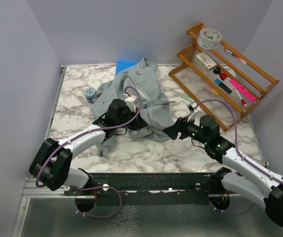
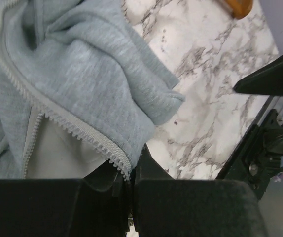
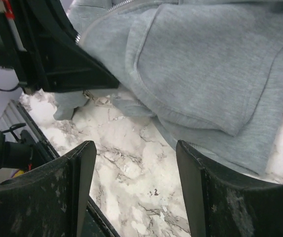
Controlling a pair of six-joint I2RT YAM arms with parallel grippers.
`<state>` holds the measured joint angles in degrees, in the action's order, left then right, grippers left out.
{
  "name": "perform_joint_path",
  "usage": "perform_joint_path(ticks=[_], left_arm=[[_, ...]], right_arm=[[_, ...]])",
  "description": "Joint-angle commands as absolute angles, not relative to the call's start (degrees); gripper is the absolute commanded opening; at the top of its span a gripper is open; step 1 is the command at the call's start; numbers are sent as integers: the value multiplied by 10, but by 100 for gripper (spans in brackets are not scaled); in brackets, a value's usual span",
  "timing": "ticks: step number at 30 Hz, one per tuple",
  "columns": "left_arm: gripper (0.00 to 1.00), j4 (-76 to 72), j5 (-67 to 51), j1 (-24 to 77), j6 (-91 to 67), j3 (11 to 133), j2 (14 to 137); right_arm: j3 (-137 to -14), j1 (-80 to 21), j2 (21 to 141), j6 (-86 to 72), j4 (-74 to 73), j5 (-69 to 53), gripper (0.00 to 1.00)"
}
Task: Zip up the jacket
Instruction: Pick up the jacket from the center of the board.
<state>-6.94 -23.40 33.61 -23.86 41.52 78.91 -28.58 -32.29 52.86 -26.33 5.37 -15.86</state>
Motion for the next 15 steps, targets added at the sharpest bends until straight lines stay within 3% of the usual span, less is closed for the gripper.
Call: perform_joint_path(ticks=[1, 5, 15], left_arm=[[0, -92, -265, 333, -295, 445, 751], [0, -152, -324, 330, -353, 437, 744], [0, -230, -425, 330, -407, 434, 733]], right_arm=[[-204, -326, 480, -344, 215, -174, 70], [-185, -325, 459, -395, 256, -189, 70], [-202, -326, 586, -447, 418, -346, 88]])
